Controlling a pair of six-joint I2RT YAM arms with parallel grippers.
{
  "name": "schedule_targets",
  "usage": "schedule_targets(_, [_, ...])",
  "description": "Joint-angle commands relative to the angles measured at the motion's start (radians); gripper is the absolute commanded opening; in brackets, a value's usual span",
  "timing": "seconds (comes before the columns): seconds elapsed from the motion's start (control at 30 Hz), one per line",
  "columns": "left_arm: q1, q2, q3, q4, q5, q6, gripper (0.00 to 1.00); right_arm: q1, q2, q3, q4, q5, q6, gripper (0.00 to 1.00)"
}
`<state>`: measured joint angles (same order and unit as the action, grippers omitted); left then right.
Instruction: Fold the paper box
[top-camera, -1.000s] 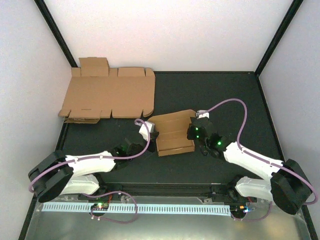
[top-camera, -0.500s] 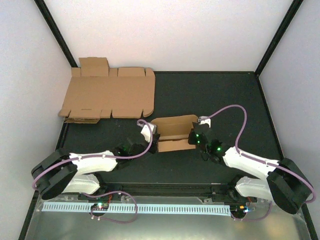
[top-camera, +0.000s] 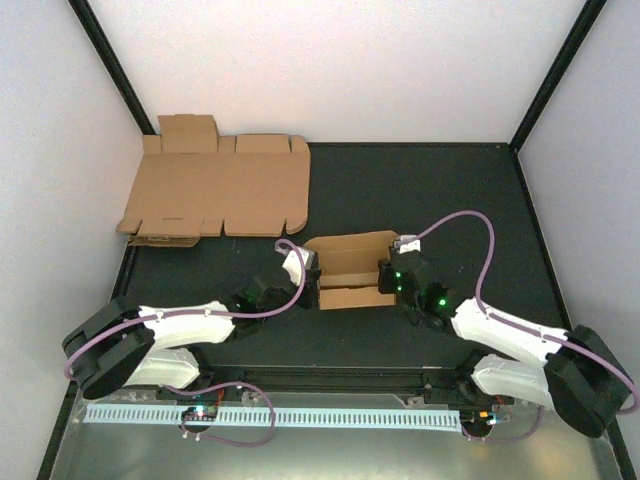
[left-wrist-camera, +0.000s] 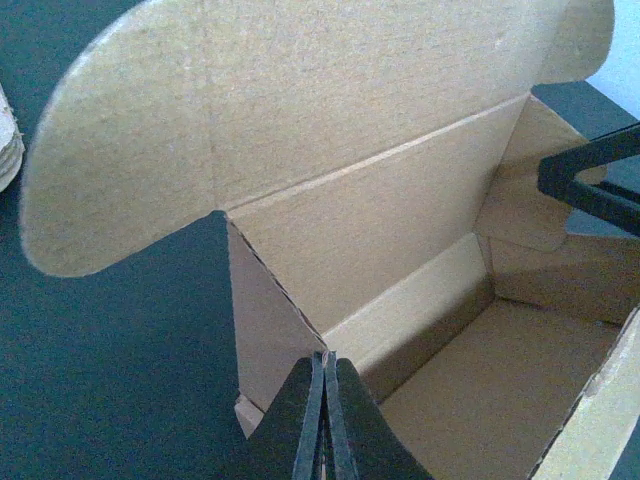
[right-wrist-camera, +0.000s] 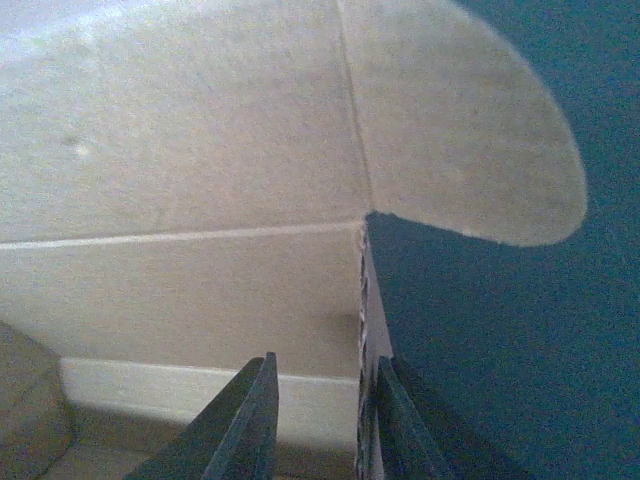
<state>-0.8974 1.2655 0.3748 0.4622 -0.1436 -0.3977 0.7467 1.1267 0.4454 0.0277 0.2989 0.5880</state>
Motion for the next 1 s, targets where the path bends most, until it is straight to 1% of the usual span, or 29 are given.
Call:
schedule_targets(0.0, [-0.008, 0.009, 0.002, -0.007, 0.021, 0.009, 0.01, 0.009, -0.098, -0.011, -0.063, -0.035, -0.04, 0.35])
schedule_targets(0.07, [-0.009, 0.009, 0.003, -0.008, 0.021, 0.012, 0.01, 0.008, -0.132, -0.01, -0.096, -0.046, -0.039, 0.45])
schedule_targets(0.13, [-0.009, 0.009, 0.003, -0.008, 0.022, 0.011, 0.02, 0.008, -0.165, -0.005, -0.129, -0.056, -0.039, 0.52])
schedule_targets(0.17, [-0.01, 0.034, 0.004, -0.007, 0.022, 0.011, 0.02, 0.008, -0.181, -0.002, -0.141, -0.062, -0.041, 0.53])
schedule_targets(0.23, [-0.011, 0.038, 0.004, -0.006, 0.021, 0.012, 0.02, 0.005, -0.207, 0.009, -0.17, -0.063, -0.043, 0.61])
schedule_targets(0.27, [-0.011, 0.038, 0.004, -0.006, 0.021, 0.013, 0.02, 0.006, -0.216, 0.016, -0.185, -0.064, -0.046, 0.66])
schedule_targets(0.3, [-0.012, 0.037, 0.004, -0.007, 0.02, 0.014, 0.02, 0.006, -0.223, 0.026, -0.205, -0.064, -0.049, 0.69])
schedule_targets(0.5, [-0.012, 0.03, 0.004, -0.01, 0.015, 0.019, 0.02, -0.003, -0.256, 0.096, -0.303, -0.059, -0.088, 0.79])
schedule_targets(0.57, [-0.012, 0.03, 0.004, -0.01, 0.016, 0.019, 0.02, -0.01, -0.27, 0.127, -0.329, -0.073, -0.116, 0.8])
schedule_targets(0.73, [-0.013, 0.031, 0.008, -0.01, 0.016, 0.022, 0.02, -0.015, -0.249, 0.221, -0.424, -0.198, -0.163, 0.82])
schedule_targets(0.8, [-0.013, 0.033, 0.01, -0.012, 0.016, 0.022, 0.02, -0.015, -0.223, 0.241, -0.463, -0.288, -0.171, 0.86])
schedule_targets(0.87, [-0.012, 0.034, 0.012, -0.012, 0.016, 0.023, 0.02, -0.016, -0.199, 0.248, -0.501, -0.335, -0.171, 0.91])
schedule_targets(0.97, [-0.014, 0.034, 0.012, -0.013, 0.016, 0.021, 0.02, -0.016, -0.179, 0.242, -0.561, -0.301, -0.149, 1.0])
